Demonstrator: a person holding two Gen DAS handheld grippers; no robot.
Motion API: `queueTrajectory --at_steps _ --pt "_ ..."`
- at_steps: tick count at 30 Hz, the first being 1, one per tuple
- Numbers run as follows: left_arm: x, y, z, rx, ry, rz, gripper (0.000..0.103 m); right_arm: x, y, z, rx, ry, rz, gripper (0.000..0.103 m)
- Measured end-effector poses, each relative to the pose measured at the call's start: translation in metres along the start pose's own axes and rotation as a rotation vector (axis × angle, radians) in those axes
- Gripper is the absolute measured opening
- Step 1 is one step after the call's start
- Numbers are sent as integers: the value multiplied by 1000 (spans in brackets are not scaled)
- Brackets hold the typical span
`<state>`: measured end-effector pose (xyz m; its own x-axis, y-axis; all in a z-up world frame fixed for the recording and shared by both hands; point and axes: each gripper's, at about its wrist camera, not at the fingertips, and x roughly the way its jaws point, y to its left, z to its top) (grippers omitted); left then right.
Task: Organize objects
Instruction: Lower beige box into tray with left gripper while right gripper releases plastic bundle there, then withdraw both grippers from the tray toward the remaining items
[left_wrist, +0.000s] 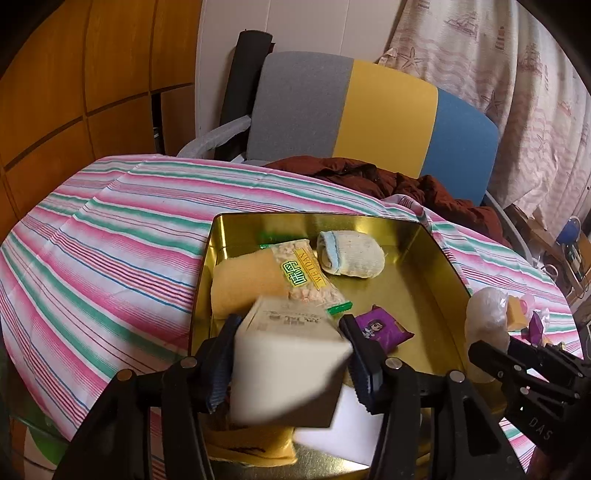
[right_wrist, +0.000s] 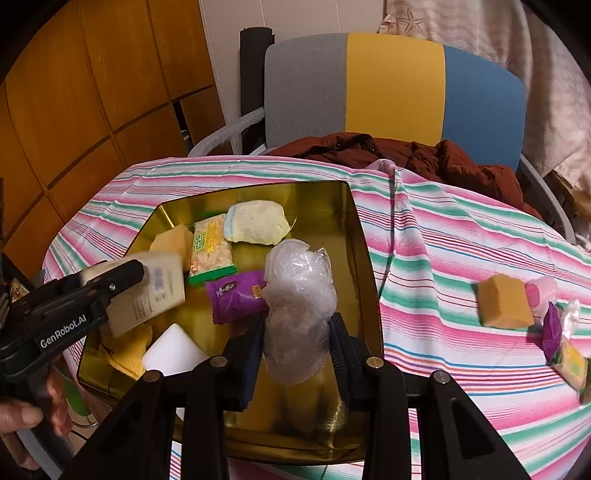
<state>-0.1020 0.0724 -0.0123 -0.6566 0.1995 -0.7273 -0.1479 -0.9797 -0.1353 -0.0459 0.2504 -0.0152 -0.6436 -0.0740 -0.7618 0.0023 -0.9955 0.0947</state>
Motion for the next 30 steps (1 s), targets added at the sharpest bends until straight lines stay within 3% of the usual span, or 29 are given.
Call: queueTrajectory --at_steps 4,6,8,13,19,30 --pt "-3 6 0 -26 -7 -21 63 2 1 0 4 1 -10 38" --pt "-8 9 -1 -39 -12 -33 66 0 2 -2 2 -5 -9 46" --pt "-12 11 -4 -39 -16 -29 66 -2 2 -3 6 -16 -9 62" --pt "-18 14 -16 -37 3 -25 66 -9 3 -8 8 -45 -13 81" --pt "-24 18 -32 -48 18 -24 66 -26 5 -16 17 -142 -13 102" --pt "-42 17 -40 -49 -29 -37 64 -39 6 -28 29 -161 -16 103"
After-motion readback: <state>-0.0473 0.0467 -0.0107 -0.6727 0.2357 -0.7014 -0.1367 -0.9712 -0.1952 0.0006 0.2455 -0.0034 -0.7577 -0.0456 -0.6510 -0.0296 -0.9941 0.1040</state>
